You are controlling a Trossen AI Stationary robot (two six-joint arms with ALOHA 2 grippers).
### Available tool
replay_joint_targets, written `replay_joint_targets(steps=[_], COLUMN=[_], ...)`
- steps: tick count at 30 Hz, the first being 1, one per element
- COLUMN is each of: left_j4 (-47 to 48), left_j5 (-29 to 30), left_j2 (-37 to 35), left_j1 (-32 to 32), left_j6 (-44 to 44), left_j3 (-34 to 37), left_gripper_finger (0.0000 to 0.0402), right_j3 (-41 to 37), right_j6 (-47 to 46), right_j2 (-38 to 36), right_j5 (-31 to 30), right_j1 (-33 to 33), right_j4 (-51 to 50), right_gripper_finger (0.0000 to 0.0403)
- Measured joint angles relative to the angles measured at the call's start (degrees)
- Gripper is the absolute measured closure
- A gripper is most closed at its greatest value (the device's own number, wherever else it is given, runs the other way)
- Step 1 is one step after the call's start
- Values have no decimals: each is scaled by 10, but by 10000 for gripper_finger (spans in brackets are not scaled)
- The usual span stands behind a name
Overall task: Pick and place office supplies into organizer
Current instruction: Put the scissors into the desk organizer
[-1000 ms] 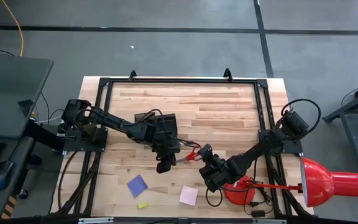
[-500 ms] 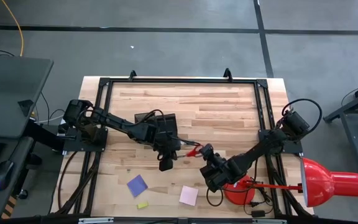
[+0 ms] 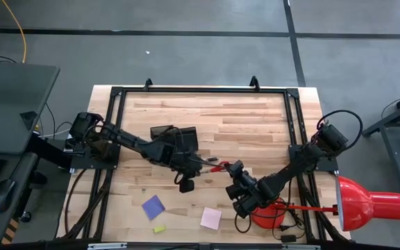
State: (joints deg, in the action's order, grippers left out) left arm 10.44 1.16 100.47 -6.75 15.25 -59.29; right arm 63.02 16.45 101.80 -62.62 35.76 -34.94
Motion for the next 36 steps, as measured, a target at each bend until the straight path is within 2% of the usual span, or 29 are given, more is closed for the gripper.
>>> replay_joint_targets(steps=[11,20,23,25,28,36], left_j4=[5,5,-8,-50,-135,-418], left_j5=[84,120,164,197,195,197], left_j2=[-1,0,-7,-13,-37,-148], left_j1=[-17,-18,-29,-38,-51,-87], left_j6=[-11,-20,-20,-34,-47,-98], left_j3=[0,0,4,17,62,240], left_gripper_finger=[401,401,401,401,401,401], right_j3=[0,-1,-1,-1,-1,-1], right_j6=[-16,-114,-177,-210,-237,-222], right_j2=[-20,-80,-109,-127,-149,-158], right_j5=[-10,-12,17,49,85,68], right_j1=[6,34,41,41,40,41], right_j4=[-2,-13,-14,-14,-8,29], right_gripper_finger=[265,260,260,260,260,261])
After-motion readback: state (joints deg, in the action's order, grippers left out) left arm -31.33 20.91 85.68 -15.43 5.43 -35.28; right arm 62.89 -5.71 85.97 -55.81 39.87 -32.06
